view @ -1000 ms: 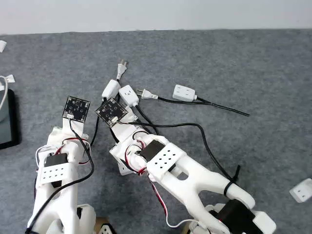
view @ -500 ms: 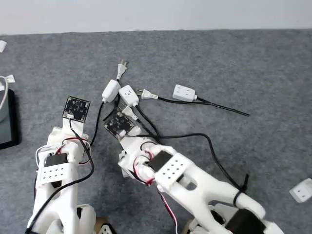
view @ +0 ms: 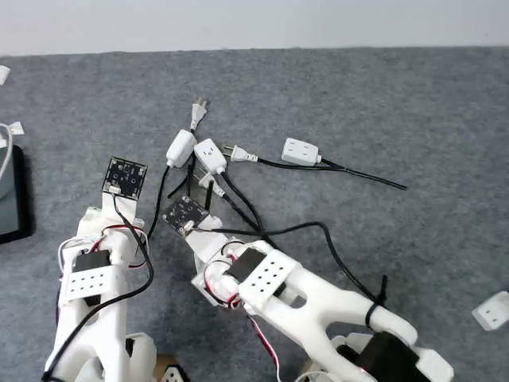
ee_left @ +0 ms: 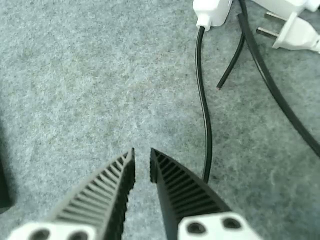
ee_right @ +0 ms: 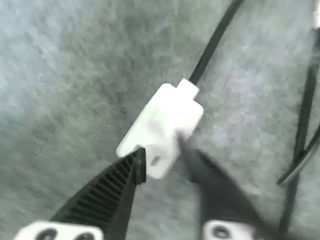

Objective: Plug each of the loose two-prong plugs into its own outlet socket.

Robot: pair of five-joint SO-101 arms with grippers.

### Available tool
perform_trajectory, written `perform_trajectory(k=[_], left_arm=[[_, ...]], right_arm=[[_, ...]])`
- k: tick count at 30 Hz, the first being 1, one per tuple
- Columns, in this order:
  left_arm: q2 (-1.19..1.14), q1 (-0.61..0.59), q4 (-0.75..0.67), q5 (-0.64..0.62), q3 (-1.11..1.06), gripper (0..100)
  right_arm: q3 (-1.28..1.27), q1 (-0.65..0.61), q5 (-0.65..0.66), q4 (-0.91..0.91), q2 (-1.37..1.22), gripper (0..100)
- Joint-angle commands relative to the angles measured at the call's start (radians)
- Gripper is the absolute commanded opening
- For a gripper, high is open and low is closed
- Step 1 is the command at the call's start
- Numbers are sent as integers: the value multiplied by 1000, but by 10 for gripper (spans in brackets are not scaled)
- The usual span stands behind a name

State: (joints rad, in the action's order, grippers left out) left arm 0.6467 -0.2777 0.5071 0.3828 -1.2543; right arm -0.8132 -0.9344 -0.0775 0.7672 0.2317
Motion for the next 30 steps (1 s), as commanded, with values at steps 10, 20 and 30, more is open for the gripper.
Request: perform_trajectory(k=[10,20,30], left_arm=[[5,-80,-68,-106,85,51],[5,-80,-68,-106,85,51],[3,-77,-68,-106,82,51]], right_arm=[[265,-59,-173,33,-252,303],[339,94,-135,153,-282,9],[336,636,26,415,170,8]])
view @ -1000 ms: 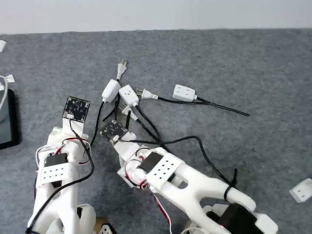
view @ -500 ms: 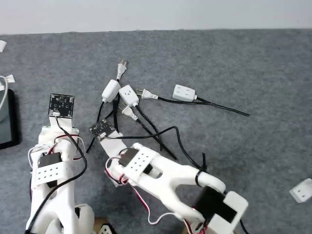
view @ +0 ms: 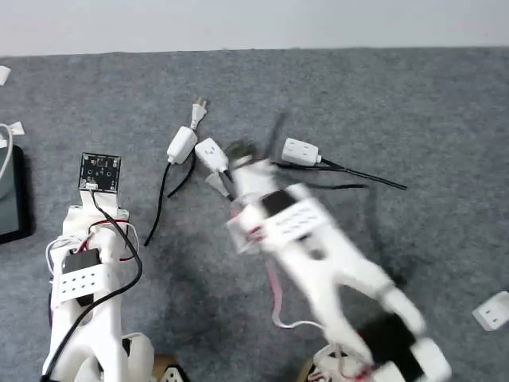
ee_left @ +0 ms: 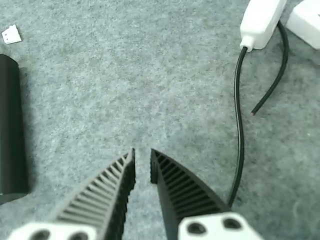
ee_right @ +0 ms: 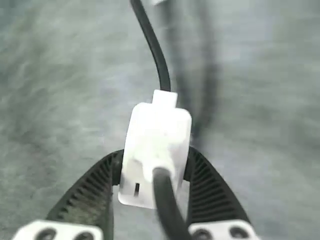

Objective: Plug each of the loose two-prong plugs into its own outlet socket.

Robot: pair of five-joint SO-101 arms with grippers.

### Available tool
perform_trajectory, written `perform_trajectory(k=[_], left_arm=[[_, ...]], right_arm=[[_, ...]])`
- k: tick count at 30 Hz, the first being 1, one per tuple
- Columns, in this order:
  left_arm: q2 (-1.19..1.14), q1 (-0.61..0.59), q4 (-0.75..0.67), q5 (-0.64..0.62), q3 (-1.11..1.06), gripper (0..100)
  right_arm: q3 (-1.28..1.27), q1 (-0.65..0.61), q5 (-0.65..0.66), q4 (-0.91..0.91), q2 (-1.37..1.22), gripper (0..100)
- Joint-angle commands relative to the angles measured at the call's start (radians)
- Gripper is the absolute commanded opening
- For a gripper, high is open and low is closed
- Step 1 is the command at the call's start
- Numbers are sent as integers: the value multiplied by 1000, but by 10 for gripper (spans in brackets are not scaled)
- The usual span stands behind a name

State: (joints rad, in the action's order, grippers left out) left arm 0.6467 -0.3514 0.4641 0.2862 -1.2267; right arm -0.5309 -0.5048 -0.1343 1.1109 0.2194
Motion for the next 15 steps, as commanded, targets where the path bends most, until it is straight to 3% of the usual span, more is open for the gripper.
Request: perform_trajectory(k=[1,6,9,15], left_arm=[[3,-3,-25,-9,54,51],[3,-2,-25,-9,53,51],[3,3,-25,-9,53,51],[3,12,-25,-5,51,51]], right_arm=[[54,278,112,94,228,8],[-18,659,270,142,361,8],[-89,817,353,130,354,8],[-278,1079,431,-110,315,8]])
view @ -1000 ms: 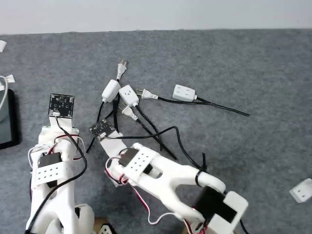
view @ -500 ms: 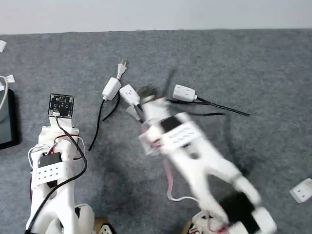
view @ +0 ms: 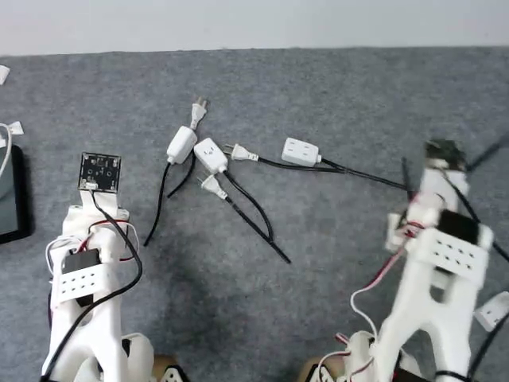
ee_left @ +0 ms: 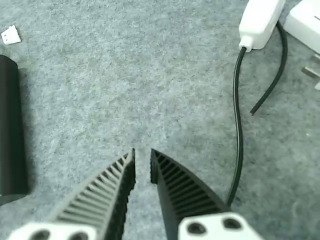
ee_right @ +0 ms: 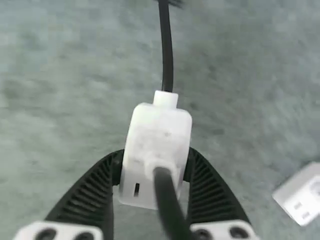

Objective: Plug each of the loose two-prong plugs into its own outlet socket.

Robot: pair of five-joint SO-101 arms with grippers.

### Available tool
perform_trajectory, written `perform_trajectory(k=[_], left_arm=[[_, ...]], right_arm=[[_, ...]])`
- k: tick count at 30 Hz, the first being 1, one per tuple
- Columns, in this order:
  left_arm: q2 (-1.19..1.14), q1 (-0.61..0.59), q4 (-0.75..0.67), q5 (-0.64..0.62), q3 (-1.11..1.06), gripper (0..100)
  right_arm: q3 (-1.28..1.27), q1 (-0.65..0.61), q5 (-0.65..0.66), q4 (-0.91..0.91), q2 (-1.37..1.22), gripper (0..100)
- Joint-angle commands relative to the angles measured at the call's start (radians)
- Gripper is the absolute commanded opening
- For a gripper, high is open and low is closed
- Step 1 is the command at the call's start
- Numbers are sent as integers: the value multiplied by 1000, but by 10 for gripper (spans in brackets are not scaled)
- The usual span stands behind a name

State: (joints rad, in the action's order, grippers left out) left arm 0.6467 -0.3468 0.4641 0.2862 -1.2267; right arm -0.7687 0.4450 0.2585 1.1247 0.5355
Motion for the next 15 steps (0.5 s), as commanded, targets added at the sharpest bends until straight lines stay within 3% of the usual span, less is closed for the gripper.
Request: perform_trajectory(k=[1,9,15], left_arm=[[3,8,-25,-5,51,51],[3,8,-25,-5,51,51],[3,9,-25,-5,51,52]], right_arm=[[-69,176,60,-165,-5,8],[-121,466,239,-265,-35,8],[-124,535,287,-288,-44,50]])
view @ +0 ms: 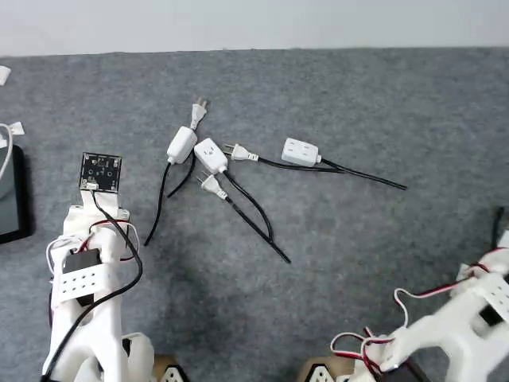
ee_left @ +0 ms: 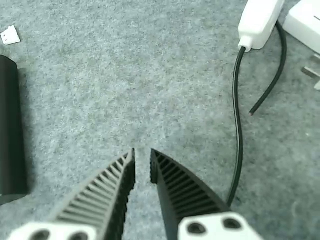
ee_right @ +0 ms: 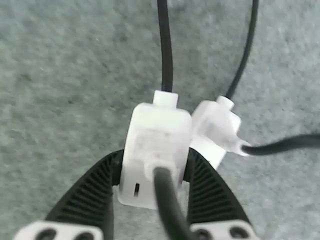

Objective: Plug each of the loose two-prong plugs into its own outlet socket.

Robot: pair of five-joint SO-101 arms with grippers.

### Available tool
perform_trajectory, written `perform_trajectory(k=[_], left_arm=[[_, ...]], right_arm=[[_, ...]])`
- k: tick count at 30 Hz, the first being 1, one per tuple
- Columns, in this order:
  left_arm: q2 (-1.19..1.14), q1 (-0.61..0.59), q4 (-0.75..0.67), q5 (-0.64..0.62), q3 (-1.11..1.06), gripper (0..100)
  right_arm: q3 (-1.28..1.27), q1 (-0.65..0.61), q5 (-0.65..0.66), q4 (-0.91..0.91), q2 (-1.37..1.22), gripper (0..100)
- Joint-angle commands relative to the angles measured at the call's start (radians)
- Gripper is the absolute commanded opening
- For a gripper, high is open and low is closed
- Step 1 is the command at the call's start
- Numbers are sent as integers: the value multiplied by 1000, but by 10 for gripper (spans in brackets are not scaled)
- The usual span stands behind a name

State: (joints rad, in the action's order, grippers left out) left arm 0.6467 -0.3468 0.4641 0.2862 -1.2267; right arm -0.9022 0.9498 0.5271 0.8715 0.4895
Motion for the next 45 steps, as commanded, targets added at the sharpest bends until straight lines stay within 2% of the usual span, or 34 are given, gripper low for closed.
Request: perform_trajectory(k=[1,5,7,14,17,19,23,25,30,36,39,45], left_arm=[[3,9,-25,-5,51,52],[2,35,-23,-3,42,52],[2,35,-25,-3,39,58],[2,35,-25,-3,36,111],[2,34,-25,-3,36,111],[2,31,-25,-3,38,111],[3,29,-25,-3,38,111],[3,29,-25,-3,39,111],[3,29,-25,-5,41,111],[3,29,-25,-3,41,111],[3,29,-25,-3,41,111],[3,29,-25,-3,41,111]], right_arm=[[6,33,18,-41,2,89],[14,5,15,-31,13,278],[41,-15,17,2,12,325],[143,-71,11,153,10,307],[199,-148,-86,194,13,306],[262,-206,-173,223,13,281],[448,-361,-315,257,4,136],[535,-472,-333,260,-10,80],[758,-720,-339,278,-183,13],[1054,-880,-321,259,-539,9],[1223,-946,-210,216,-751,27],[1628,-1055,11,259,-1182,254]])
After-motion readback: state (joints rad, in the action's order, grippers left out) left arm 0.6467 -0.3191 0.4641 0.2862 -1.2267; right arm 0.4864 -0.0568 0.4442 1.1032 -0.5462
